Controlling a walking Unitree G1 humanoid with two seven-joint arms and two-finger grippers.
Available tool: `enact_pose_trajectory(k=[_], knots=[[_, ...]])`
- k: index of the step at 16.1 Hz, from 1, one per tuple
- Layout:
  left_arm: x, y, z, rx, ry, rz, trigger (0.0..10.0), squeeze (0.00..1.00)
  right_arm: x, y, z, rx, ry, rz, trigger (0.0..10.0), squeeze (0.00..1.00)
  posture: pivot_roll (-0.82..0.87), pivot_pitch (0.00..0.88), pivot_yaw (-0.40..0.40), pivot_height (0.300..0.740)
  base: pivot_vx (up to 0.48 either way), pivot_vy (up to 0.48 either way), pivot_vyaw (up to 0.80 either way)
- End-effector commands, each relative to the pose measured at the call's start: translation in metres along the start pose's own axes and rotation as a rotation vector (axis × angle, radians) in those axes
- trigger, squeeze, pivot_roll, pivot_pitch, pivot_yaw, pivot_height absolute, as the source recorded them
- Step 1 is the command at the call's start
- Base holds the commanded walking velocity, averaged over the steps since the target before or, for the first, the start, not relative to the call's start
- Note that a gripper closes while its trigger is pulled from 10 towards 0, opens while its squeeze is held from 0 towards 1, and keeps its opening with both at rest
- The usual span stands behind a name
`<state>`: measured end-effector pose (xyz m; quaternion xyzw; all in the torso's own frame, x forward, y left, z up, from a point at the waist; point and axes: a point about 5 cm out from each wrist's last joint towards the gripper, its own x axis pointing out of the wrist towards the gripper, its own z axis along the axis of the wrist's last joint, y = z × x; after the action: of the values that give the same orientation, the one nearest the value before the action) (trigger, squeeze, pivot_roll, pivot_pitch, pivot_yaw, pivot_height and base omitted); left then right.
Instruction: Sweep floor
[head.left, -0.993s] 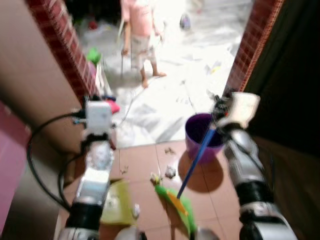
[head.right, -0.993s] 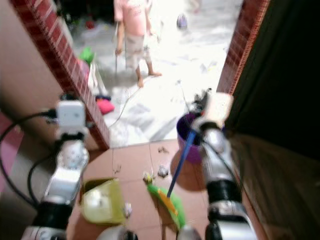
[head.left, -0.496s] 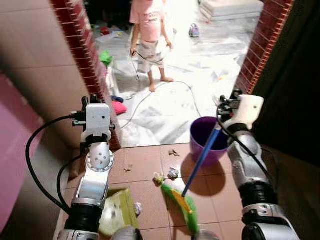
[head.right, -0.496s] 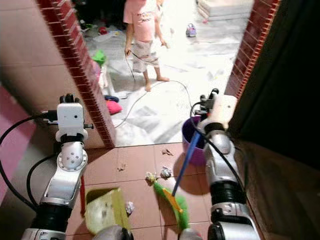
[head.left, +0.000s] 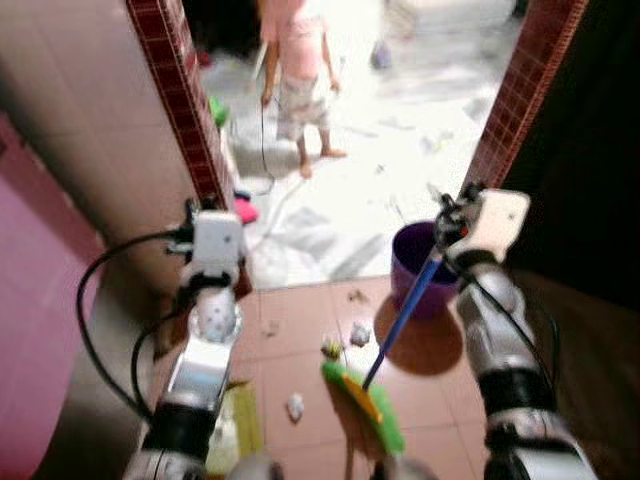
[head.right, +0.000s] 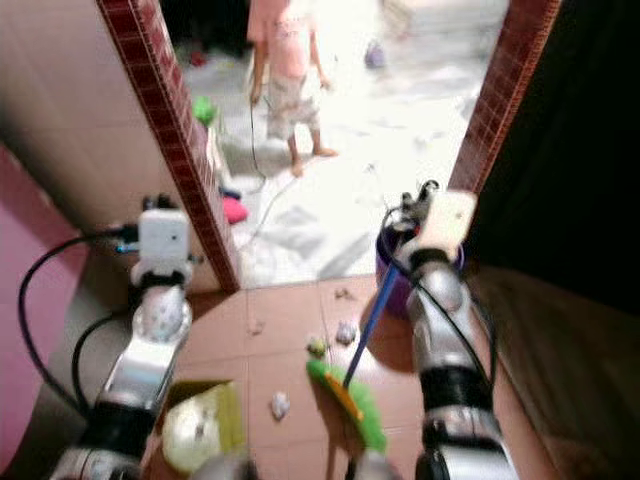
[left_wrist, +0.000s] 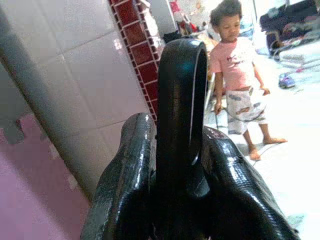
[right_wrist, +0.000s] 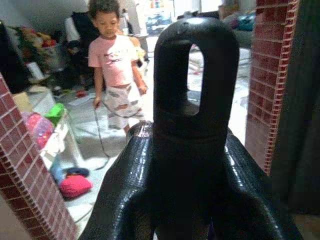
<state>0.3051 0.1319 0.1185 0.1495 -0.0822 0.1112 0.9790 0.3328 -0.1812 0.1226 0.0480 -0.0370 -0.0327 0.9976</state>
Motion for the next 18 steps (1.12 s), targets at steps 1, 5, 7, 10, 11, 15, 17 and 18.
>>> enact_pose_trajectory(k=[1,5,7,10,11,15,17,18], knots=[[0.008,0.003,0.009,-0.025,-0.05,0.025,10.0,0.0,0.004,0.013,0.007,0.017,-0.022,0.033,10.0,0.0,-0.12,0.0,0.061,0.74,0.0,0.0,0.0],[0.016,-0.018,0.004,-0.071,-0.032,-0.001,10.0,0.0,0.003,0.018,0.007,0.024,-0.02,0.04,10.0,0.0,-0.14,0.0,0.056,0.74,0.0,0.0,0.0],[0.019,-0.026,-0.003,-0.095,-0.005,-0.038,10.0,0.0,0.002,0.019,0.008,0.02,-0.021,0.041,10.0,0.0,-0.15,0.0,0.055,0.74,0.0,0.0,0.0],[0.022,-0.032,-0.01,-0.083,0.017,-0.061,10.0,0.0,-0.001,0.014,0.01,-0.018,-0.024,0.014,10.0,0.0,-0.19,0.0,0.057,0.74,0.0,0.0,0.0],[0.023,-0.034,-0.011,-0.073,0.019,-0.062,10.0,0.0,-0.003,0.013,0.011,-0.023,-0.027,0.012,10.0,0.0,-0.21,0.0,0.061,0.74,0.0,0.0,0.0],[0.031,-0.038,-0.012,-0.064,0.035,-0.062,10.0,0.0,-0.011,0.01,0.017,-0.044,-0.032,0.005,10.0,0.0,-0.25,0.0,0.065,0.74,0.0,0.0,0.0],[0.036,-0.038,-0.012,-0.059,0.054,-0.044,10.0,0.0,-0.014,0.007,0.016,-0.057,-0.021,0.0,10.0,0.0,-0.25,0.0,0.065,0.74,0.0,0.0,0.0],[0.039,-0.036,-0.013,-0.05,0.07,-0.015,10.0,0.0,-0.016,0.006,0.016,-0.061,-0.015,0.001,10.0,0.0,-0.26,0.0,0.064,0.74,0.0,0.0,0.0]])
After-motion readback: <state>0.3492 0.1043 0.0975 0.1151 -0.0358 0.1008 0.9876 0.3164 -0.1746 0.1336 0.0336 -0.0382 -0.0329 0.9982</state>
